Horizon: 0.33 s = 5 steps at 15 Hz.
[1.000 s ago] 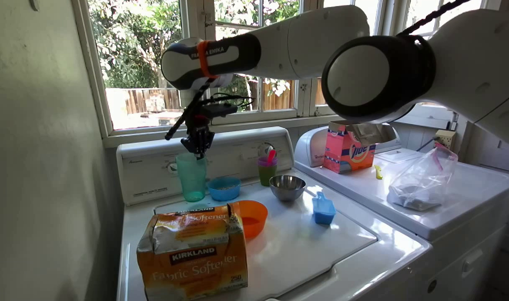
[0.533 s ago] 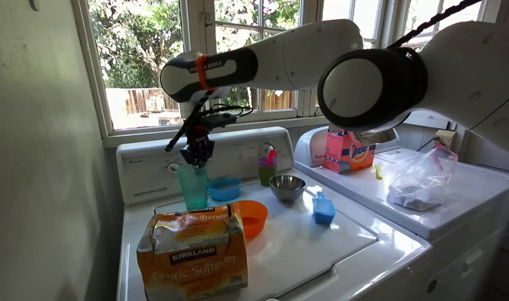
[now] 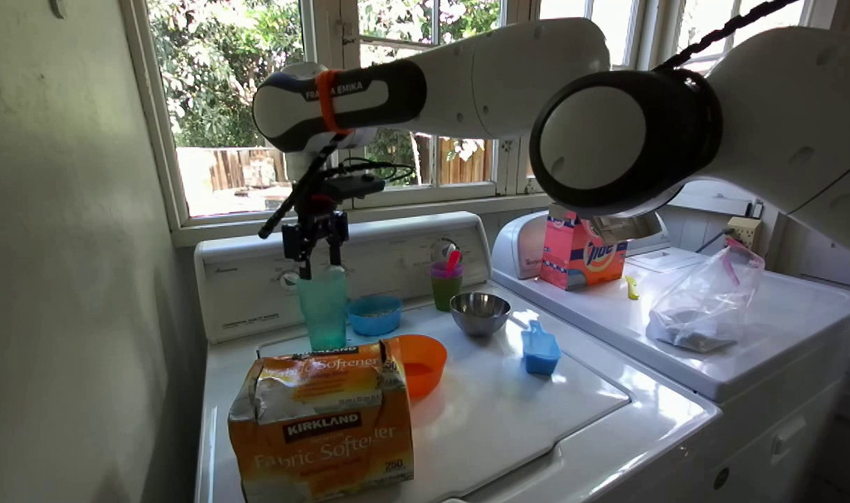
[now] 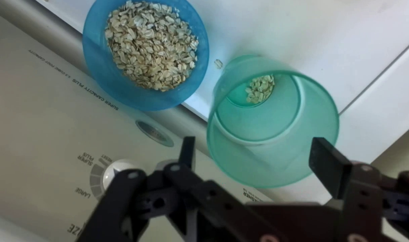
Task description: Move the tide box forward and place the green cup at the edge of the washing machine
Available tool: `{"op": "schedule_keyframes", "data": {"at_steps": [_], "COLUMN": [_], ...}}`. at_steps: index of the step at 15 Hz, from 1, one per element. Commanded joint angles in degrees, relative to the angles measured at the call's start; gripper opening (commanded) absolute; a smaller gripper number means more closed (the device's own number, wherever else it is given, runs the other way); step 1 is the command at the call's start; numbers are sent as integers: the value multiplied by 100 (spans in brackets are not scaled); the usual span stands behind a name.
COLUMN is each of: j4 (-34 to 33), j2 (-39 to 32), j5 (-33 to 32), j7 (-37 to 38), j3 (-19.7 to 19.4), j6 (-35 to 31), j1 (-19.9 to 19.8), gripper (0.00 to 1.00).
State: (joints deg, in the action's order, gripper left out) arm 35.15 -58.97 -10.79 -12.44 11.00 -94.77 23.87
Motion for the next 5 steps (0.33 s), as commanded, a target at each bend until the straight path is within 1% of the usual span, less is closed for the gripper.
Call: {"op": "schedule_keyframes", "data": {"at_steps": [1,2,3,5], "j4": [-64,-74,-76,-74], "j2": [270,334,205,285], "j5": [-323,-438,-234,-254], "j7": [509,746,369,418], "j3": [-255,-339,-139,-153], "j6": [12,-149,-48,-54], "j1": [308,377,211,255], "gripper": [100,100,100,100]}}
